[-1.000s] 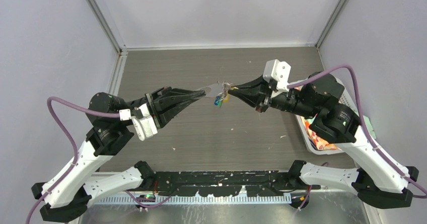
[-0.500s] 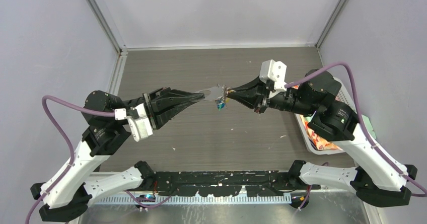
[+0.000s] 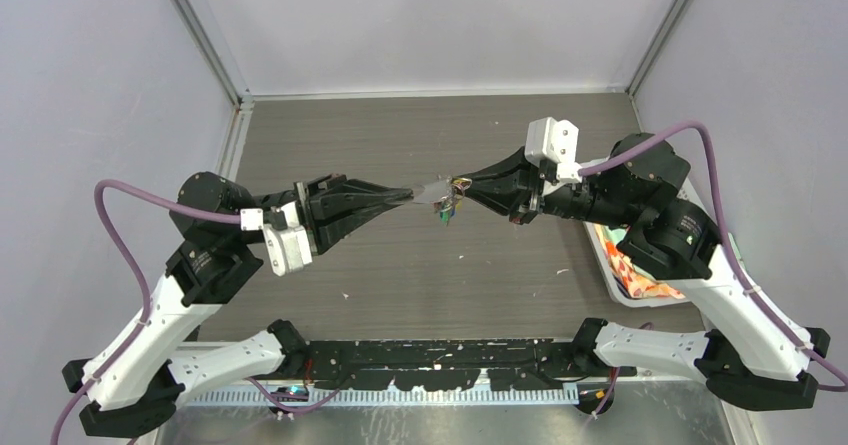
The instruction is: Remove the keys from the keyring
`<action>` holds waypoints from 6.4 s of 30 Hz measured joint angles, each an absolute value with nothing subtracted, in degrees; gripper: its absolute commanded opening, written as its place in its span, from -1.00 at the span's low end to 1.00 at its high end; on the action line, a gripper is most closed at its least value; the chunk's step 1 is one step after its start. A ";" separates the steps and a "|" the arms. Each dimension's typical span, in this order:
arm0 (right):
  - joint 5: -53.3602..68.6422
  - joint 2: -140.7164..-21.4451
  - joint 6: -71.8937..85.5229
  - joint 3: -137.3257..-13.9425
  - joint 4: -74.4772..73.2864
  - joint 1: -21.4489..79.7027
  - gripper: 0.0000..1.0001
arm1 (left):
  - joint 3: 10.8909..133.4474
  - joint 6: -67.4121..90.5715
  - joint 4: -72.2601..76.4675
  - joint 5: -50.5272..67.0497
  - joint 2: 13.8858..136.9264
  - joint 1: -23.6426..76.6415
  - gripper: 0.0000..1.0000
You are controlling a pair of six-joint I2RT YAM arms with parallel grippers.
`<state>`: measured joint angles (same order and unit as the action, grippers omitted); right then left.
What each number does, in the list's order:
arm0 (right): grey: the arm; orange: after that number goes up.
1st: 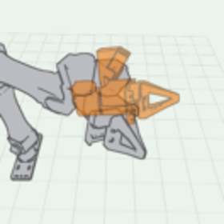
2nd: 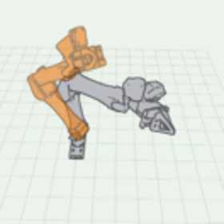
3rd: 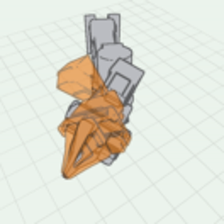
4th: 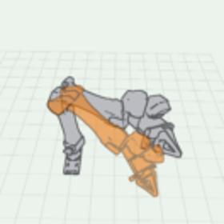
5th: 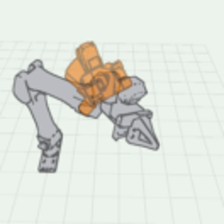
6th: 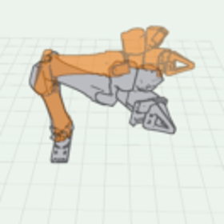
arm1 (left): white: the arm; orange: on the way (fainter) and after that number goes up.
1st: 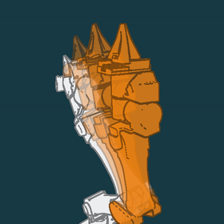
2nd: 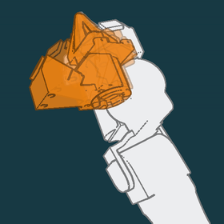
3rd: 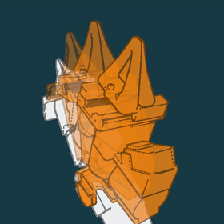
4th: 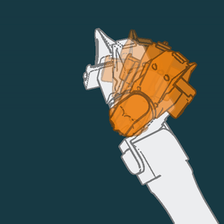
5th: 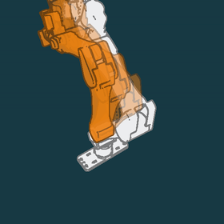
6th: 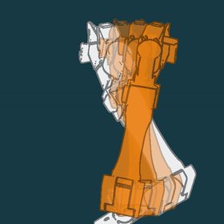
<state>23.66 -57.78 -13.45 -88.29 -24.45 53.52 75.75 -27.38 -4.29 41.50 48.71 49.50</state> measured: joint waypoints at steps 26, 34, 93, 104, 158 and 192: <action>22.57 -60.64 -16.27 -94.32 -31.97 53.52 -0.98 | 77.71 -26.96 -2.63 42.74 50.57 49.50 -1.00; 22.63 -61.14 -17.93 -96.05 -33.43 53.52 -0.98 | 78.56 -26.94 -3.68 44.07 51.22 49.50 -1.00; 18.35 -53.63 -31.51 -81.60 -18.98 53.56 -0.98 | 78.74 -12.64 0.64 40.51 53.67 48.25 -0.99; 18.11 -54.41 -32.84 -81.58 -18.09 53.63 -0.98 | 78.94 -10.07 3.27 40.53 54.81 48.21 -0.99; 18.35 -51.57 -33.98 -78.04 -9.02 53.95 -0.98 | 78.94 -3.57 7.92 41.60 56.40 46.04 -0.99; 15.09 -50.63 -30.44 -77.78 -16.14 53.95 -0.98 | 76.73 -5.54 10.57 39.07 56.58 45.36 -1.00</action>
<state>15.09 -50.63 -30.44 -77.78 -16.14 53.95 76.73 -5.54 10.57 39.07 56.58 45.36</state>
